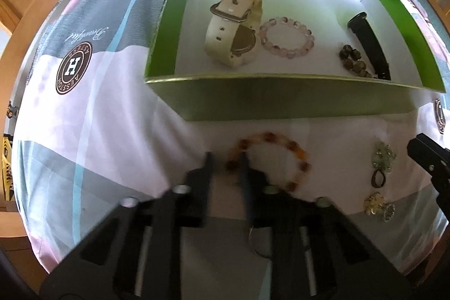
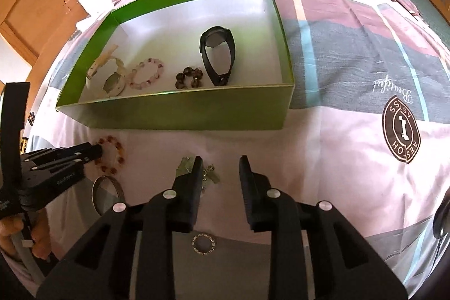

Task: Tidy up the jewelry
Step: 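Grasp the green jade pendant with the right gripper while the left grasps the orange-red bead bracelet, then carry the pendant and red bracelet into the green box and release both, then grasp the silver bangle with the left gripper while the right grasps the gold flower charm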

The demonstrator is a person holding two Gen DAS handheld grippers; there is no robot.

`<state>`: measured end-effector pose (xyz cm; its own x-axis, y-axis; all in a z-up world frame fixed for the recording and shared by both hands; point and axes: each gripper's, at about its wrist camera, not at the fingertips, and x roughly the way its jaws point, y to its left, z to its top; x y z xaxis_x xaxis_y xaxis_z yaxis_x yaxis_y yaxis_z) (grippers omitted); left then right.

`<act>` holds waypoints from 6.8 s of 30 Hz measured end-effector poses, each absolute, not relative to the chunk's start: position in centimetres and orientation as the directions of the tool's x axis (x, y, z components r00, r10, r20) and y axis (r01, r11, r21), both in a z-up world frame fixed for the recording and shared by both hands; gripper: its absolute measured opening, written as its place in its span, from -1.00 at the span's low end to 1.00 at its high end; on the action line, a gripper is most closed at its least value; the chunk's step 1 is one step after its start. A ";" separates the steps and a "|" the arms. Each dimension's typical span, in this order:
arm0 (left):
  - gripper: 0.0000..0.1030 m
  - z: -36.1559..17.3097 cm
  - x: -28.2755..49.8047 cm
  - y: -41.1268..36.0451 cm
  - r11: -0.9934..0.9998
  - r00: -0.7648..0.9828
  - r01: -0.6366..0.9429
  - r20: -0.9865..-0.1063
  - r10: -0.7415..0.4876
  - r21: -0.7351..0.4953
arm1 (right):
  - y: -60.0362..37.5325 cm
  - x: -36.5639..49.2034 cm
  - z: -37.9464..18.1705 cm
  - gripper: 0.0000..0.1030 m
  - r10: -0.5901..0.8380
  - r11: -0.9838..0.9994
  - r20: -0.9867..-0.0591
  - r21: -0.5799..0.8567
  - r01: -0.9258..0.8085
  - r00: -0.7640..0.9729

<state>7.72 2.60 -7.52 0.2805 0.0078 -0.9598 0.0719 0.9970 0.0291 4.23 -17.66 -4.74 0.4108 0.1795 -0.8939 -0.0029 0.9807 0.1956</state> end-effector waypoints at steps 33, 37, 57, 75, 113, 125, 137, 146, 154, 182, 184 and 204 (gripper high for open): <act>-0.23 -6.9 7.4 1.2 0.988 0.316 0.146 -0.949 -0.001 0.048 | -14.0 3.7 -6.6 -0.17 0.141 0.985 -0.916 0.092 -0.144 0.375; -0.20 -7.2 7.3 1.0 0.988 0.306 0.143 -0.952 0.006 0.052 | -13.8 3.7 -6.9 -0.17 0.127 0.986 -0.920 0.076 -0.149 0.370; -0.20 -6.7 9.2 4.3 0.999 0.297 0.048 -0.954 -0.030 -0.016 | -15.9 3.1 -4.0 -0.88 0.184 0.982 -0.872 0.139 -0.131 0.454; 0.01 -8.1 9.2 3.2 0.999 0.281 0.053 -0.960 -0.009 0.006 | -16.3 2.3 -6.6 -0.41 0.178 0.983 -0.945 0.158 -0.093 0.276; -0.84 5.7 9.6 -0.4 0.965 0.568 0.213 -0.785 -0.248 -0.151 | -19.3 5.1 3.4 -0.85 0.234 0.969 -0.676 0.223 -0.108 0.698; -0.24 2.1 12.1 0.2 0.988 0.579 0.143 -0.806 -0.126 -0.051 | -19.3 5.7 2.6 0.00 0.253 0.964 -0.693 0.242 -0.113 0.675; 0.26 -3.2 3.7 -0.2 0.971 0.395 0.237 -0.916 -0.063 0.035 | -16.5 0.1 -4.1 0.06 0.208 0.967 -0.920 0.143 -0.209 0.333; 0.41 -5.6 3.9 0.5 0.978 0.318 0.191 -0.948 0.014 0.079 | -10.9 -1.1 -6.8 -0.68 0.204 0.907 -0.936 0.071 -0.415 0.286; 0.48 -6.4 3.4 -0.2 0.971 0.290 0.224 -0.957 0.020 0.088 | -14.5 0.7 -4.8 -0.81 0.164 0.966 -0.905 0.067 -0.250 0.393; 0.57 -8.0 2.5 -2.5 0.943 0.255 0.301 -0.965 0.061 0.139 | -11.6 1.1 -6.4 -0.61 0.164 0.939 -0.915 0.030 -0.343 0.368; 0.51 -7.9 2.5 -2.4 0.943 0.260 0.303 -0.964 0.059 0.139 | -12.0 1.2 -5.9 -0.61 0.177 0.943 -0.906 0.043 -0.331 0.386; 0.28 -6.4 4.1 1.4 0.973 0.222 0.232 -0.973 -0.060 -0.007 | -17.8 2.8 -5.4 -0.61 0.120 0.992 -0.905 0.089 -0.092 0.407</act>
<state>4.09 1.37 -6.39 0.2217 -0.0598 -0.9733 0.2315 0.9728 -0.0070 2.80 -17.78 -5.40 0.4073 0.1195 -0.9055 -0.0924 0.9917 0.0893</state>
